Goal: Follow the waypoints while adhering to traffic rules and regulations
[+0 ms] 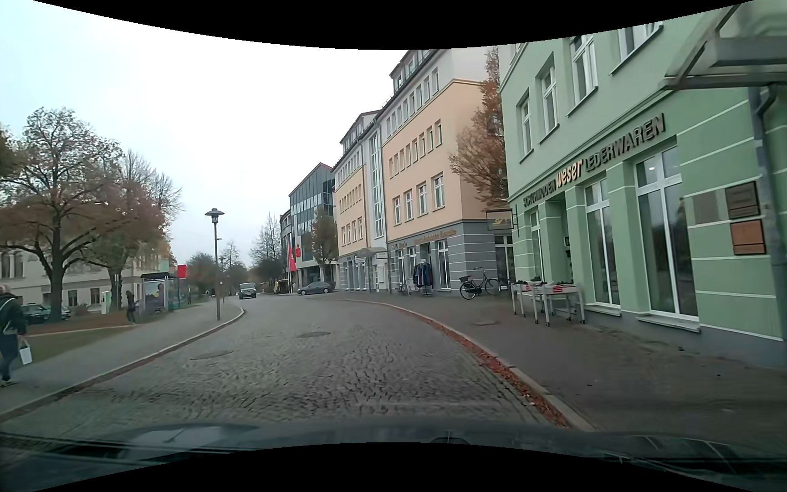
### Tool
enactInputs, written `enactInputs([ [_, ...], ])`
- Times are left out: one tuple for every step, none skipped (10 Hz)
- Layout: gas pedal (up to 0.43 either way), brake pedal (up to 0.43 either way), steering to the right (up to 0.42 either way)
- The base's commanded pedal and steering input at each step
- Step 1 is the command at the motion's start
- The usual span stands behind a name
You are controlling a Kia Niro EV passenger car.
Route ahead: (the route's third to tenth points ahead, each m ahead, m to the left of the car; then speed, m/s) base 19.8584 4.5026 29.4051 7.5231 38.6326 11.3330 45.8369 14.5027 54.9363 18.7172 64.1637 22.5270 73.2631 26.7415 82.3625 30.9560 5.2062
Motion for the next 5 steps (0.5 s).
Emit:
enactInputs([
  [0.098,0.0,-0.031],
  [0.098,0.0,-0.037],
  [0.098,0.0,-0.041],
  [0.098,0.0,-0.042],
  [0.098,0.0,-0.042],
])
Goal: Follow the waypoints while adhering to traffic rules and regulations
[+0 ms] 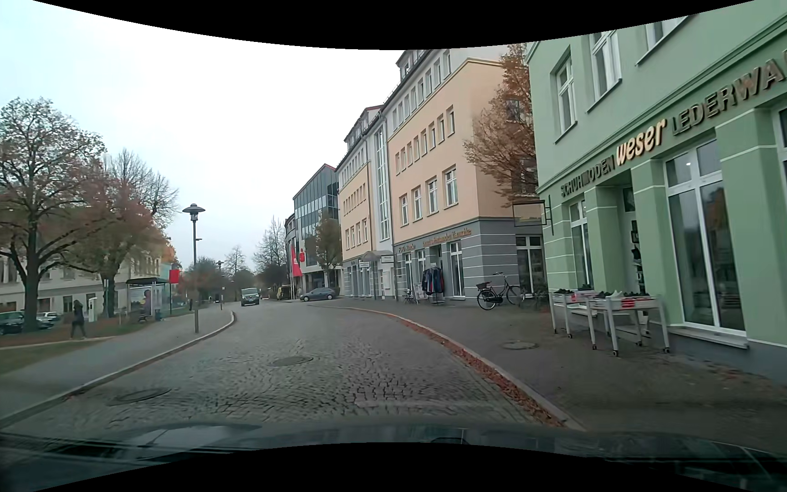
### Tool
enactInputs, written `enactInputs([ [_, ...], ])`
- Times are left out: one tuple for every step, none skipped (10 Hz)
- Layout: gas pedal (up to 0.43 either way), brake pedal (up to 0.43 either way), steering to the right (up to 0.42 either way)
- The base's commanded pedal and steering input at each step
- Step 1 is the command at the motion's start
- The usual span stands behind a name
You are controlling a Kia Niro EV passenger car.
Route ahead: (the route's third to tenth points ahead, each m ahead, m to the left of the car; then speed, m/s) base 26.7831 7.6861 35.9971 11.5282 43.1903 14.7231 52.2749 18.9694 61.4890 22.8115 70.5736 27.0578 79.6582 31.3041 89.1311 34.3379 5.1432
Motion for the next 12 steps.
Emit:
enactInputs([
  [0.11,0.0,-0.042],
  [0.11,0.0,-0.046],
  [0.11,0.0,-0.051],
  [0.11,0.0,-0.054],
  [0.118,0.0,-0.054],
  [0.118,0.0,-0.054],
  [0.118,0.0,-0.054],
  [0.118,0.0,-0.06],
  [0.13,0.0,-0.067],
  [0.13,0.0,-0.077],
  [0.13,0.0,-0.079],
  [0.13,0.0,-0.082],
])
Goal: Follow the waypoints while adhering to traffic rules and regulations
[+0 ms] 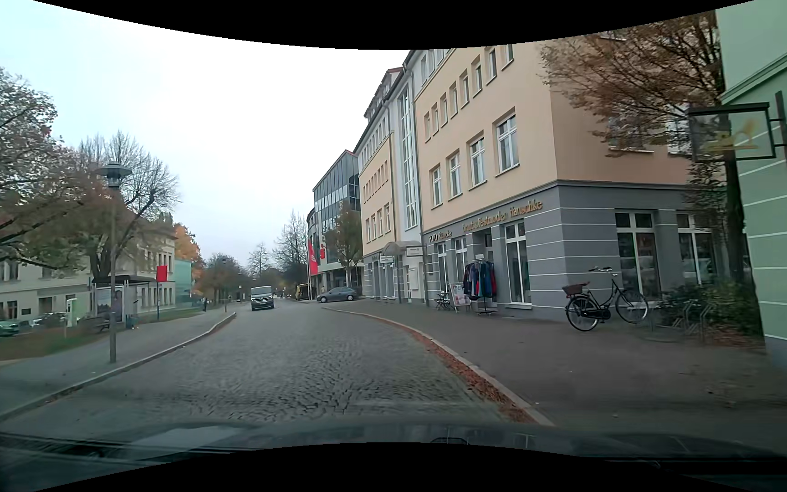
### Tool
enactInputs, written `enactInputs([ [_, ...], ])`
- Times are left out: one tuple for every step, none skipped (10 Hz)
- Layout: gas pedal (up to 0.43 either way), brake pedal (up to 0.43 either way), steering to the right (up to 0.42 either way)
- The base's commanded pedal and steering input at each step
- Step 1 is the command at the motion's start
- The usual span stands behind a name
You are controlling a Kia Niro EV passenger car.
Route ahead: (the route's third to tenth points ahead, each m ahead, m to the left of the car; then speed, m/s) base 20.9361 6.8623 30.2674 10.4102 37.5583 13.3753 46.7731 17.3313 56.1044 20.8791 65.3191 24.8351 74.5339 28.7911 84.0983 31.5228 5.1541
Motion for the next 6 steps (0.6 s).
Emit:
enactInputs([
  [0.13,0.0,-0.089],
  [0.138,0.0,-0.092],
  [0.138,0.0,-0.095],
  [0.138,0.0,-0.095],
  [0.138,0.0,-0.091],
  [0.138,0.0,-0.089],
])
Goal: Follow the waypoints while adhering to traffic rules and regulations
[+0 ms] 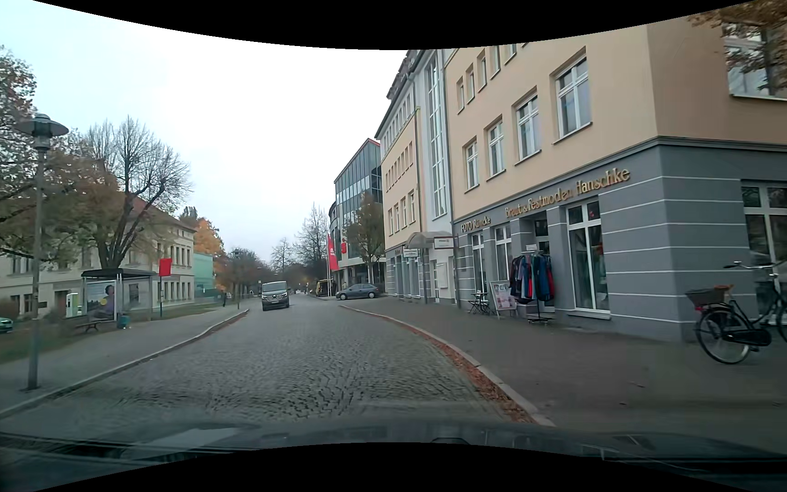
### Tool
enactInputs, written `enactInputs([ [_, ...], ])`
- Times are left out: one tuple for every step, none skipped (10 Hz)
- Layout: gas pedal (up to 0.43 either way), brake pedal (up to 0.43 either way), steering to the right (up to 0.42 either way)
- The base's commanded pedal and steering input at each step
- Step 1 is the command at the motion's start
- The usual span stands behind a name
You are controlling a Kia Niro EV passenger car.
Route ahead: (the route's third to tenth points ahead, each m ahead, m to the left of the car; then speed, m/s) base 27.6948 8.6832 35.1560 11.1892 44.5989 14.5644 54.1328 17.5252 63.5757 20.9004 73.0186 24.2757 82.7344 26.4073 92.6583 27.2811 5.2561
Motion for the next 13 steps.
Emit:
enactInputs([
  [0.138,0.0,-0.088],
  [0.138,0.0,-0.087],
  [0.13,0.0,-0.083],
  [0.13,0.0,-0.08],
  [0.118,0.0,-0.076],
  [0.118,0.0,-0.074],
  [0.118,0.0,-0.074],
  [0.118,0.0,-0.075],
  [0.118,0.0,-0.074],
  [0.118,0.0,-0.074],
  [0.118,0.0,-0.074],
  [0.118,0.0,-0.074],
  [0.118,0.0,-0.071],
])
